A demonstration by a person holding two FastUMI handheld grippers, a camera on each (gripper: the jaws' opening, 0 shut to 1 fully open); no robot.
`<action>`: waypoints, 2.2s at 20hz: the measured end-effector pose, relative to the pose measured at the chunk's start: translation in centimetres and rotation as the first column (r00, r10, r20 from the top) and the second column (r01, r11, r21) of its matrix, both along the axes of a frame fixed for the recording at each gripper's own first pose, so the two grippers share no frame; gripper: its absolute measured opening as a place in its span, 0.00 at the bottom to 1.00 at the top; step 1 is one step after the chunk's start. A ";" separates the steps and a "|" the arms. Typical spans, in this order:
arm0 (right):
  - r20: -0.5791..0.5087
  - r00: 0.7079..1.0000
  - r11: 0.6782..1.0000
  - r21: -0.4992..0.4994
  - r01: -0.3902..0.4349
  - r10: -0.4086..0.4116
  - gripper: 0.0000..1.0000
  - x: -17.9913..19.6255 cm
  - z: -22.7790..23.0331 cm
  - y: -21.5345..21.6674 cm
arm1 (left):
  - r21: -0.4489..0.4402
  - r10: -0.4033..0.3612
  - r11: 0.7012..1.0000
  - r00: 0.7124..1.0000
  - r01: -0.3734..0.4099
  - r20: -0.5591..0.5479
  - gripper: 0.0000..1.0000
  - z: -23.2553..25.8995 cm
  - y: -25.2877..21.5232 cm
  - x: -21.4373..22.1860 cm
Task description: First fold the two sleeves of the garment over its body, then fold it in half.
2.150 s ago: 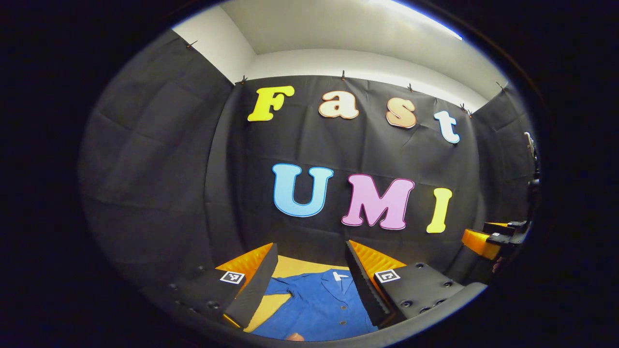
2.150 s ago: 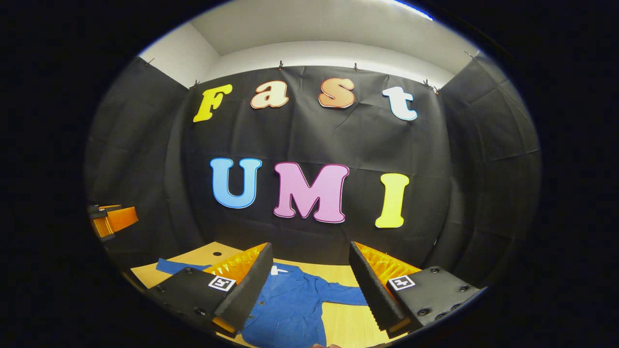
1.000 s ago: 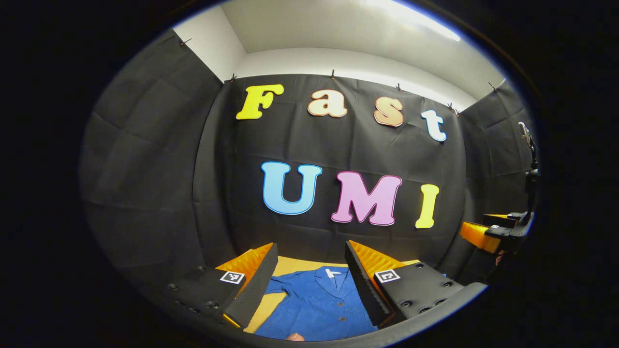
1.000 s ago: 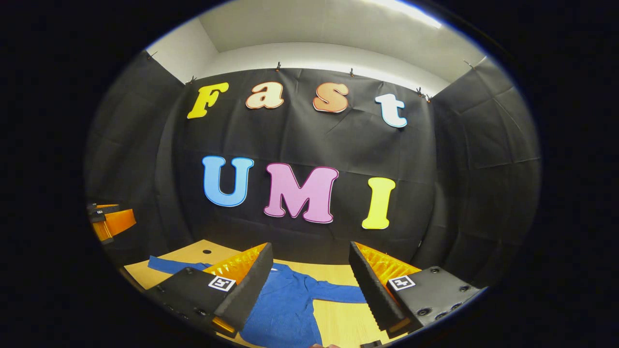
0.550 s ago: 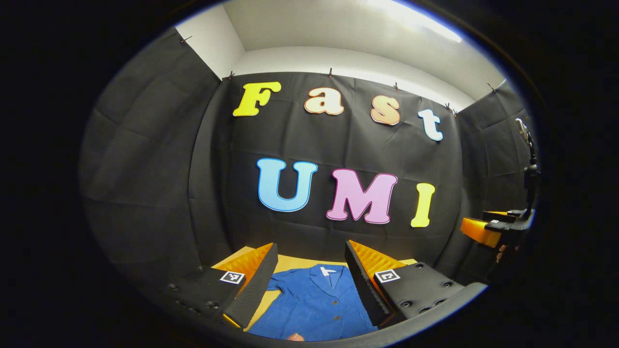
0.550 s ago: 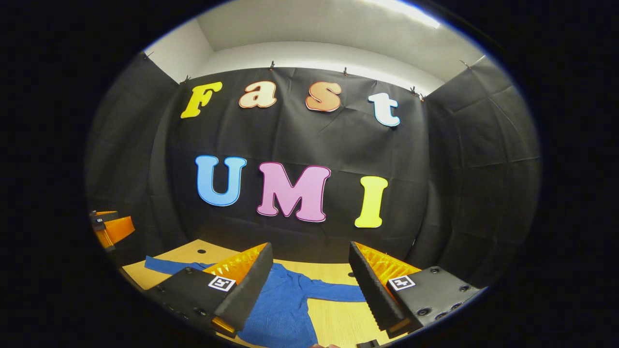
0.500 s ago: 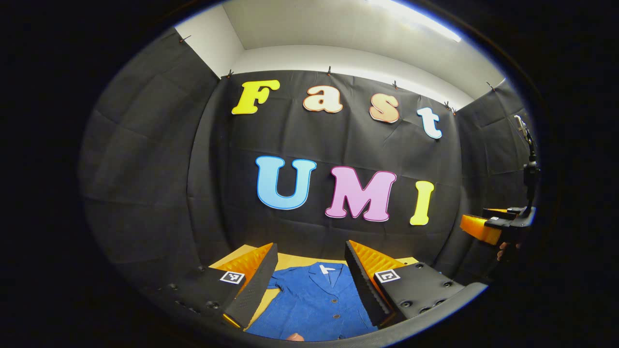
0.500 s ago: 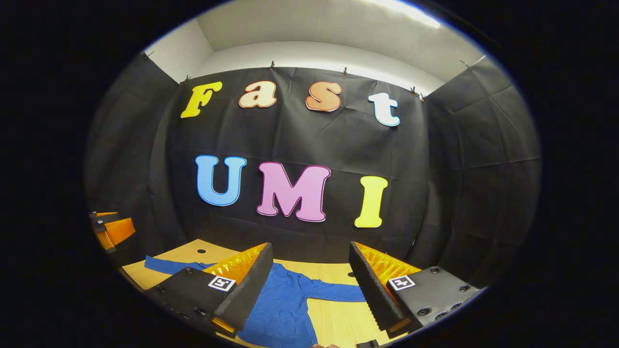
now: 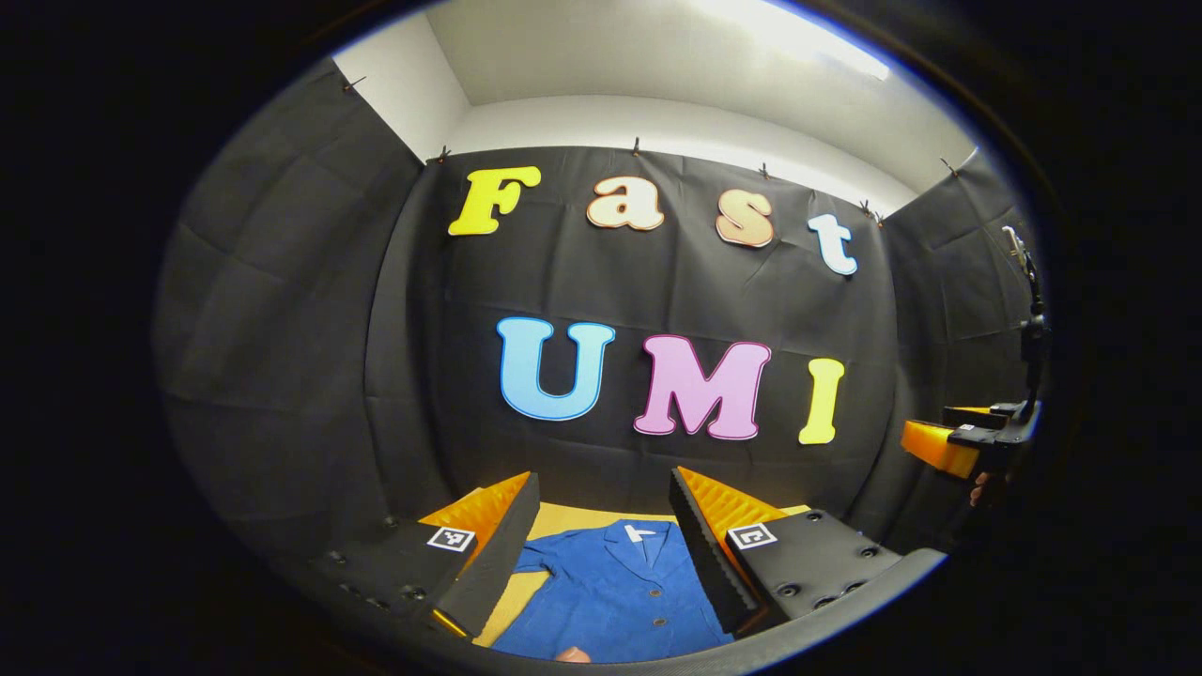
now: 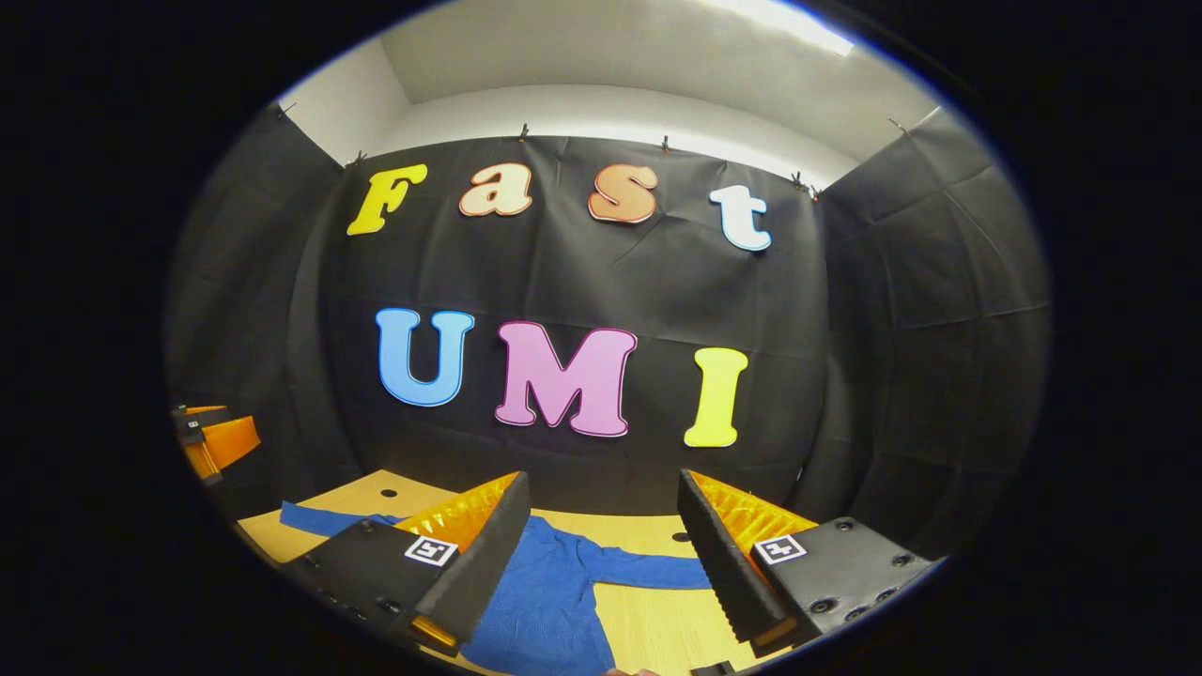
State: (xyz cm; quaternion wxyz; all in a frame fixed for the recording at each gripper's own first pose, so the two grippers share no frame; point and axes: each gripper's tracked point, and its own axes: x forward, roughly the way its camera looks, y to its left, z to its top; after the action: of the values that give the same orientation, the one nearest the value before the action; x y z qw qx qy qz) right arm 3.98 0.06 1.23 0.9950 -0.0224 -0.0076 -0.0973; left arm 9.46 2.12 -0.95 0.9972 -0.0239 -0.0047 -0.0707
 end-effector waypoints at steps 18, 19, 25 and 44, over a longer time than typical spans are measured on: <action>-0.011 0.999 0.999 -0.007 0.036 -0.036 0.96 -2.4 -0.5 -0.7 | 0.009 -0.019 1.000 1.000 0.019 -0.001 0.80 0.3 0.3 -1.1; -0.012 0.999 0.999 -0.004 0.040 -0.040 0.96 -2.4 -0.6 -0.8 | 0.010 -0.020 1.000 1.000 0.020 -0.003 0.80 0.3 0.3 -1.0; -0.020 0.998 0.998 -0.014 0.061 -0.061 0.96 -1.9 -1.4 -2.5 | 0.007 -0.026 1.000 1.000 0.027 -0.017 0.80 -0.5 0.6 -0.3; -0.601 0.768 0.949 0.048 0.313 -0.223 0.94 10.9 -33.7 -31.3 | -0.008 0.051 0.999 0.997 -0.052 -0.064 0.80 -3.8 -4.5 8.9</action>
State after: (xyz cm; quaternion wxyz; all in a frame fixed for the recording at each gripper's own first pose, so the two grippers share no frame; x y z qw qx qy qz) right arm 14.93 -31.22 -32.43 0.9227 0.0201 0.3110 -0.2269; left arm 18.40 -2.34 -4.72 0.9982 -0.0307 0.0262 -0.0440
